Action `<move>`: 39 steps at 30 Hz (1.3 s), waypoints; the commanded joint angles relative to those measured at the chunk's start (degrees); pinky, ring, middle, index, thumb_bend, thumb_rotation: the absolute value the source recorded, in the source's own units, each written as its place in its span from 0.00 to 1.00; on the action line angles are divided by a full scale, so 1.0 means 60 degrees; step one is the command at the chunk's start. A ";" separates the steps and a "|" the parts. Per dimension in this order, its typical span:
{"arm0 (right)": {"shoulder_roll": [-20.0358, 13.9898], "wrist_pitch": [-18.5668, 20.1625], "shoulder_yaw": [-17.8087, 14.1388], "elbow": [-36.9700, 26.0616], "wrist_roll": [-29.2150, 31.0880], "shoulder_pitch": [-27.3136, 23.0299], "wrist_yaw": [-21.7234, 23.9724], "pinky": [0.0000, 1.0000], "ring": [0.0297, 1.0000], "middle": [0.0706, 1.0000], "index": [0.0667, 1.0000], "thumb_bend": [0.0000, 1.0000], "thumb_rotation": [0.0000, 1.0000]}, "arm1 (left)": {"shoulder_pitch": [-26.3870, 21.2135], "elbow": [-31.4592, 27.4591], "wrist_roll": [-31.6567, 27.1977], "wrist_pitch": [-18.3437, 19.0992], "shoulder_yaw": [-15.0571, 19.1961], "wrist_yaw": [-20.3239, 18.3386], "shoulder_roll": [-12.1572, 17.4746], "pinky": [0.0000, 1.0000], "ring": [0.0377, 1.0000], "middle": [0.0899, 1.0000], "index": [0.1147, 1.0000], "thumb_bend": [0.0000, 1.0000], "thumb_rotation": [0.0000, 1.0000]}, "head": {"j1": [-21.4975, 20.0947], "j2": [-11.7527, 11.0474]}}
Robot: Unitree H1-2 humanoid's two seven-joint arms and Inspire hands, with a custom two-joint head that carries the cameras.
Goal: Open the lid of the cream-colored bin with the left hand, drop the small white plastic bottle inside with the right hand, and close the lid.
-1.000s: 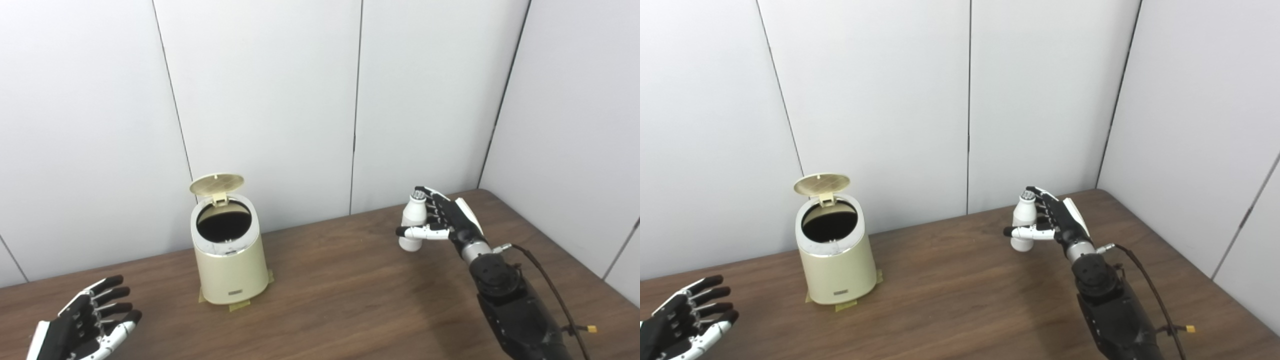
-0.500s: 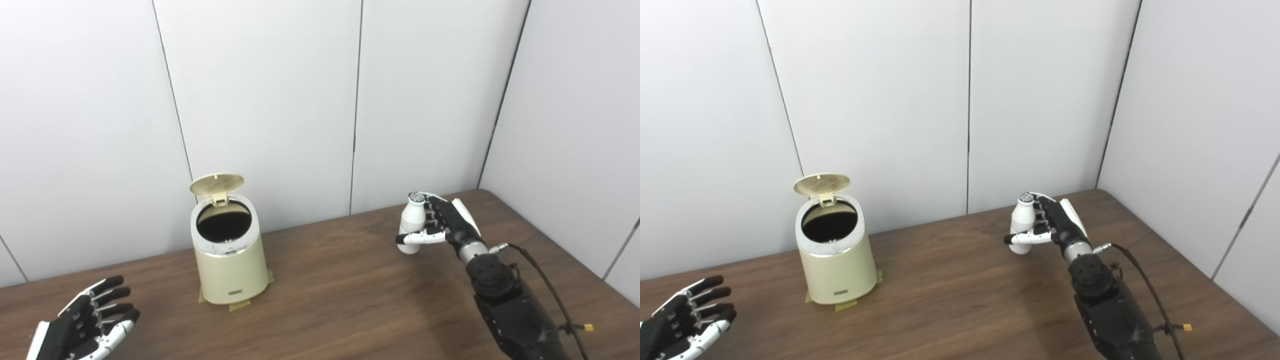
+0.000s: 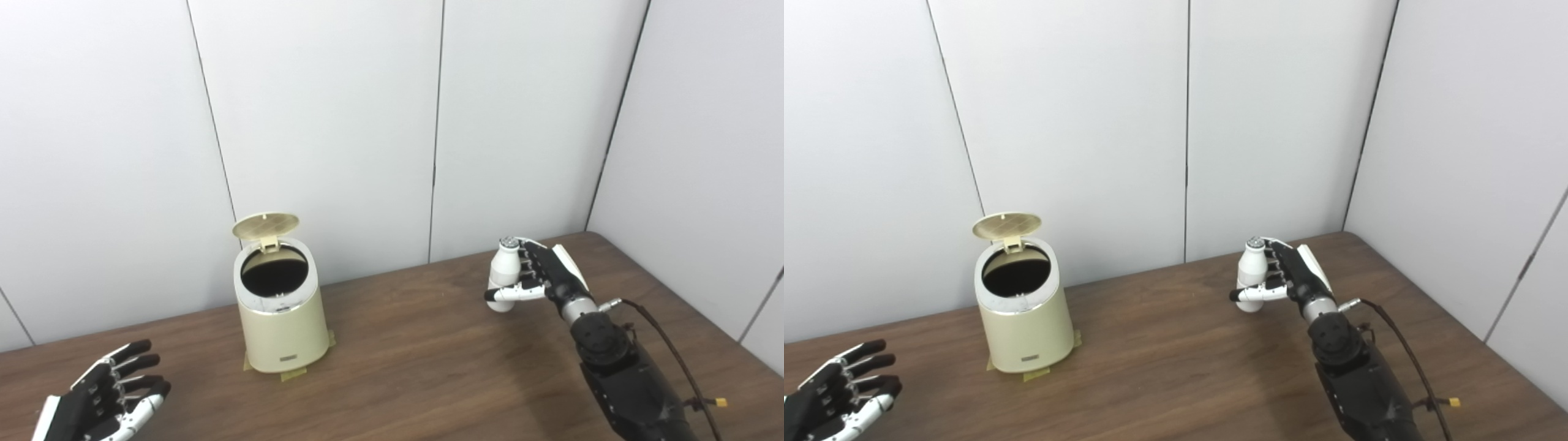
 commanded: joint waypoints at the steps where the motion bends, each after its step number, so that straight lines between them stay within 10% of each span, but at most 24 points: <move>1: -0.0193 -0.0106 -0.0108 -0.0344 -0.0030 -0.0355 -0.0139 0.61 0.68 0.75 0.79 0.82 0.12 | -0.0288 -0.0225 0.0115 -0.0341 -0.0023 -0.0005 0.0191 0.51 0.64 0.71 0.76 0.50 0.00 | -0.0014 0.0021; 17: -0.0078 -0.0310 -0.0067 -0.0097 -0.0258 -0.0424 -0.0491 0.60 0.66 0.73 0.77 0.80 0.07 | -0.0286 -0.0173 0.0240 -0.0364 -0.0051 -0.0093 0.0172 0.52 0.65 0.72 0.77 0.50 0.00 | 0.0012 0.0082; 23: 0.0030 -0.0631 -0.0035 0.0801 -0.0630 -0.0758 -0.1347 0.27 0.31 0.38 0.50 0.54 0.00 | -0.0316 -0.0153 0.0292 -0.0303 -0.0066 -0.0079 0.0123 0.50 0.63 0.71 0.77 0.50 0.00 | 0.0014 0.0093; 39: 0.0225 -0.1400 0.0015 0.1487 -0.0668 -0.0950 -0.2222 0.24 0.28 0.36 0.49 0.52 0.00 | -0.0377 0.0119 0.0277 -0.0467 -0.0126 -0.0077 0.0073 0.52 0.65 0.73 0.77 0.50 0.00 | 0.0035 0.0029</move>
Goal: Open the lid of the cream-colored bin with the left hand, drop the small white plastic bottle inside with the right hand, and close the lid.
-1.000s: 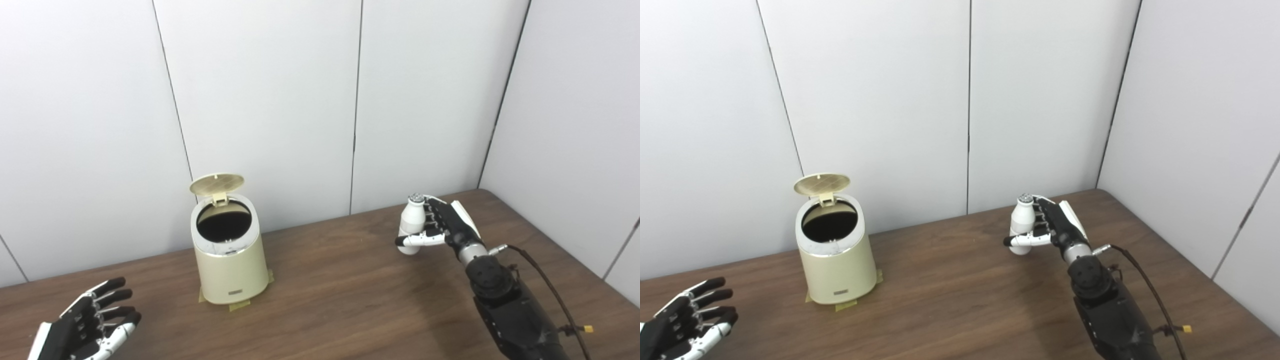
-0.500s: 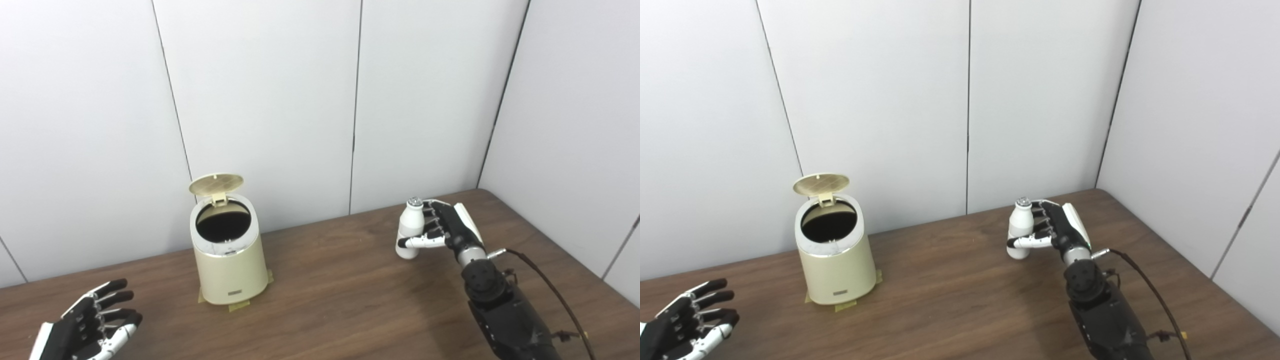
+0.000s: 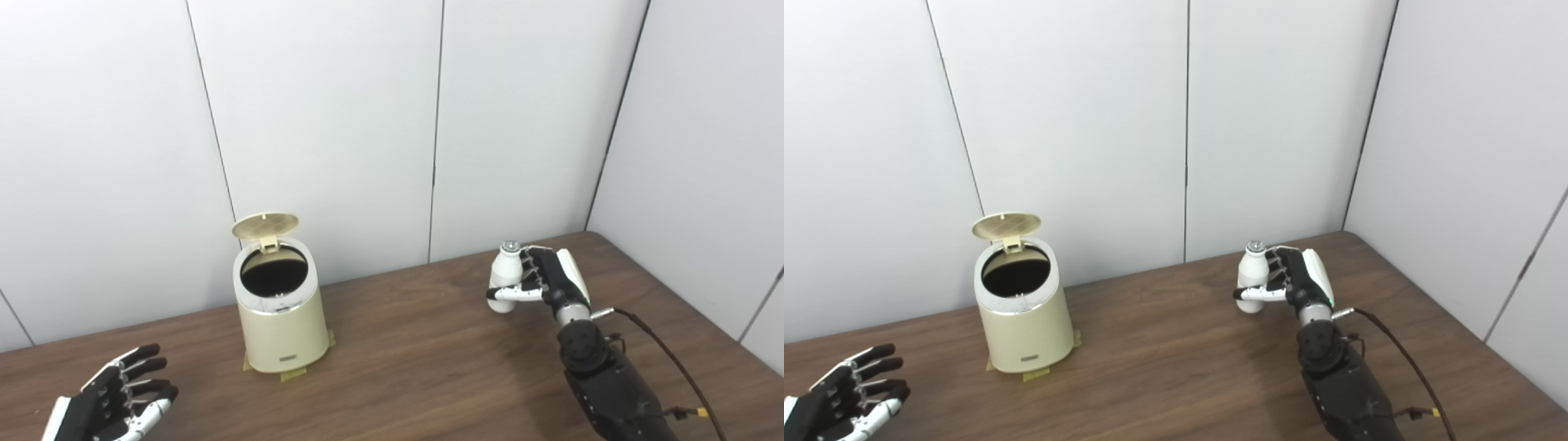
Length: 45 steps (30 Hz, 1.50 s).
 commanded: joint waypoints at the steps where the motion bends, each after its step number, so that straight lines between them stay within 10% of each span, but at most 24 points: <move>1: -0.0148 -0.0362 -0.0078 -0.0382 -0.0086 -0.0404 -0.0274 0.24 0.28 0.36 0.49 0.52 0.00 | -0.0366 -0.0141 0.0047 -0.0471 -0.0013 0.0064 0.0085 0.52 0.65 0.73 0.77 0.51 0.00 | 0.0043 -0.0002; 20: 0.0529 0.1539 0.0967 -0.4775 -0.0679 -0.1286 0.1318 0.31 0.35 0.39 0.47 0.53 0.00 | -0.0541 0.0665 0.0399 -0.1304 -0.0316 0.0291 -0.0205 0.49 0.60 0.69 0.74 0.56 0.00 | 0.1149 -0.0310; 45: 0.1859 0.0740 0.2114 -0.4874 -0.0433 -0.2041 0.2670 0.29 0.33 0.40 0.47 0.53 0.00 | -0.0792 0.1468 0.0675 -0.2107 -0.0666 0.0813 -0.1153 0.51 0.61 0.69 0.71 0.65 0.03 | 0.3701 -0.0443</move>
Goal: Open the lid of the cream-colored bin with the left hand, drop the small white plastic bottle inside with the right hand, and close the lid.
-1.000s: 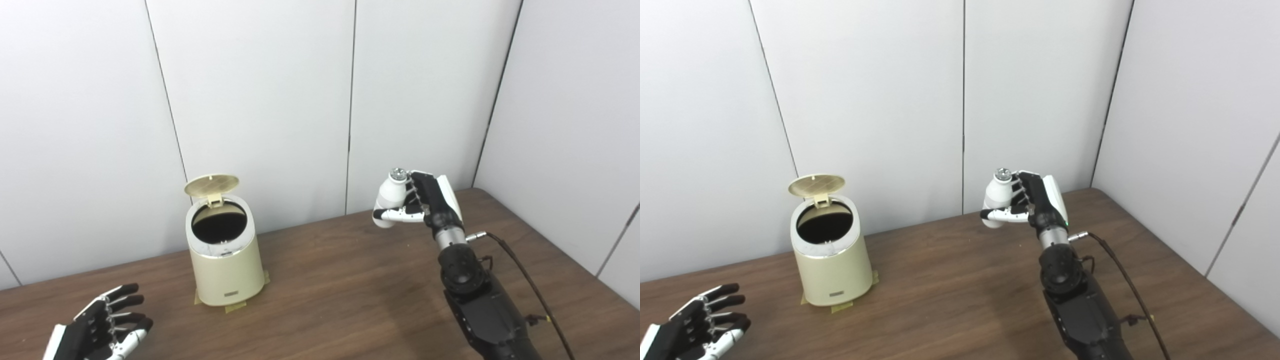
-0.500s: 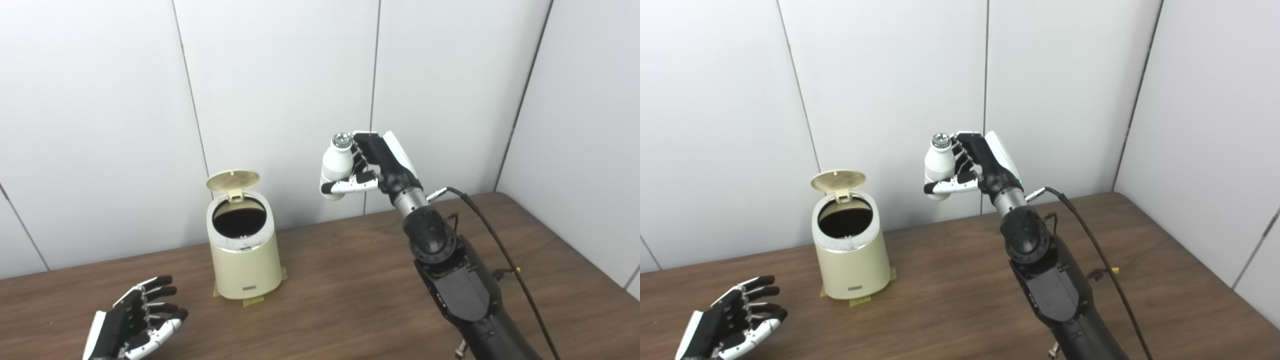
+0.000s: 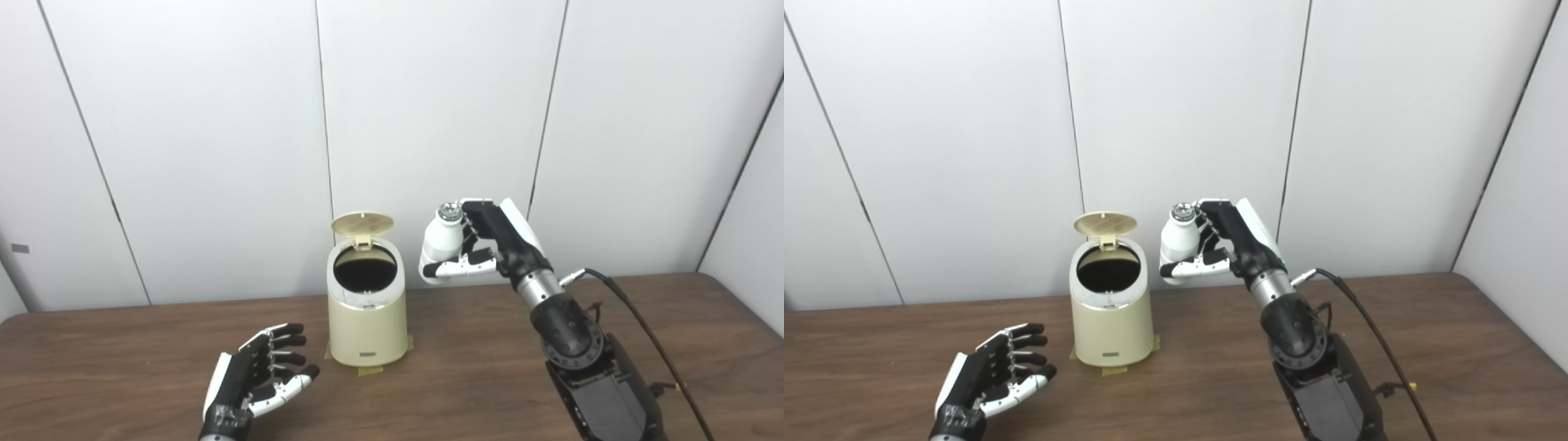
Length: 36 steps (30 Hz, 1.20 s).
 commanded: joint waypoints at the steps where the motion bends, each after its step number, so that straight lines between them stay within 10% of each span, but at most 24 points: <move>1: 0.0060 -0.0290 -0.0051 -0.0408 0.0143 -0.0604 0.0098 0.29 0.33 0.40 0.47 0.53 0.00 | -0.0432 -0.0006 -0.0021 -0.0363 0.0014 0.0108 -0.0045 0.52 0.61 0.69 0.70 0.65 0.04 | -0.0005 -0.0004; 36: 0.1145 -0.0339 0.0174 0.1070 -0.0220 -0.1399 -0.0043 0.27 0.31 0.38 0.48 0.52 0.00 | -0.0336 -0.0247 0.0176 -0.0158 -0.0113 0.0191 -0.0199 0.56 0.62 0.68 0.70 0.67 0.09 | 0.0450 0.0215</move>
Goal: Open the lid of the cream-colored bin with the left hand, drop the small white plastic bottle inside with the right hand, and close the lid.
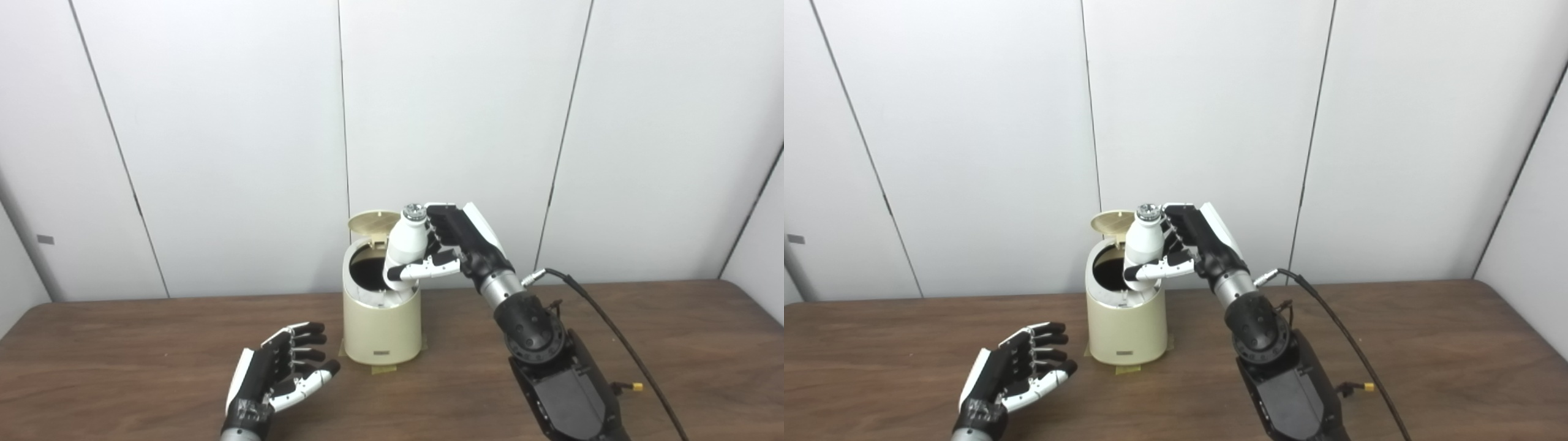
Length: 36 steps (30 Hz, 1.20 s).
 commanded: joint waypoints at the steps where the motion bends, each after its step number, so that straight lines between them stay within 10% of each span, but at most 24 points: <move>1: 0.0067 -0.0445 0.0018 -0.0052 -0.0128 -0.0731 -0.0261 0.27 0.31 0.38 0.48 0.52 0.00 | -0.0296 -0.0418 0.0063 -0.0138 -0.0011 0.0125 -0.0040 0.56 0.62 0.68 0.70 0.67 0.09 | -0.0010 0.0018; 36: 0.0397 -0.1570 0.0043 0.2537 -0.0078 -0.1657 -0.1159 0.29 0.37 0.45 0.48 0.52 0.00 | -0.0055 -0.0936 0.0036 0.0237 -0.0112 0.0085 -0.0185 0.53 0.62 0.69 0.70 0.65 0.05 | 0.0106 0.0274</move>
